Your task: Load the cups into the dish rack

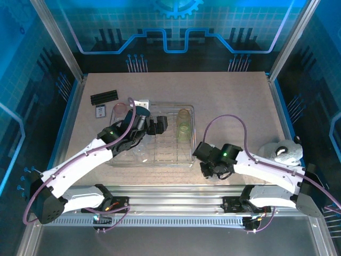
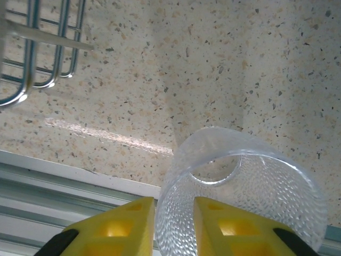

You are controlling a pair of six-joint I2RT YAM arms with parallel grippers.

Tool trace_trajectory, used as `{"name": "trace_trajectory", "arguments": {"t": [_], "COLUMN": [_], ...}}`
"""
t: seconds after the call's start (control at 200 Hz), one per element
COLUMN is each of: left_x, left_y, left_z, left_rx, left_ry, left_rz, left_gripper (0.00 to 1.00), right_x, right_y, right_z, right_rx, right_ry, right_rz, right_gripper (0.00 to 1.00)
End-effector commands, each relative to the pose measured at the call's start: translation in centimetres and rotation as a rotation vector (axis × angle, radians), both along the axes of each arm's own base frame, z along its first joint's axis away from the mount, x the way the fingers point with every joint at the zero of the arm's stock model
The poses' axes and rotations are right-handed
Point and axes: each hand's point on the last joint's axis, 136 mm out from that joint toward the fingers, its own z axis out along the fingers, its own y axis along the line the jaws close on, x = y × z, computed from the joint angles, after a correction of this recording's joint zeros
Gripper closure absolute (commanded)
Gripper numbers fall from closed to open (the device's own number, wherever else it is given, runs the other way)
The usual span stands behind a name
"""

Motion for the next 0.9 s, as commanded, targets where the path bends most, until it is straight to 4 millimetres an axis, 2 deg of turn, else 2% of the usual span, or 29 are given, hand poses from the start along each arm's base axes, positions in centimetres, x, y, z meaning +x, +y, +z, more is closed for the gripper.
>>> {"name": "trace_trajectory", "arguments": {"t": [0.0,0.215,0.425,0.555,0.73,0.84,0.855,0.895], "left_x": [0.1,0.1,0.1,0.1,-0.1,-0.2,-0.2,-0.3], "left_y": [0.3,0.2,0.3,0.4,0.3,-0.2,-0.3,-0.6], "left_z": [0.1,0.0,0.1,0.1,0.5,1.4,1.4,1.9], "left_rx": [-0.021,-0.026,-0.026,-0.026,-0.039,-0.067,-0.071,-0.089], "left_ry": [-0.008,0.000,0.003,0.003,0.001,-0.015,-0.016,-0.026], "left_rz": [0.012,0.011,0.011,0.014,0.008,-0.021,-0.028,-0.045], "left_gripper": [0.01,0.01,0.01,0.01,0.01,0.01,0.01,0.01], "right_x": [-0.2,-0.1,0.2,0.4,1.1,1.7,2.1,2.4], "right_y": [-0.5,-0.8,-1.3,-1.9,-2.9,-3.4,-3.2,-3.1], "right_z": [-0.7,-1.4,-1.2,-0.7,1.8,4.2,5.3,6.6], "right_rx": [-0.033,-0.055,-0.069,-0.072,-0.061,-0.032,-0.010,0.017], "right_ry": [-0.005,-0.003,-0.014,-0.019,-0.065,-0.126,-0.150,-0.187], "right_rz": [0.004,0.002,0.002,-0.004,-0.012,0.006,0.008,0.022], "right_gripper": [0.76,0.79,0.84,0.94,1.00,1.00,1.00,1.00]}}
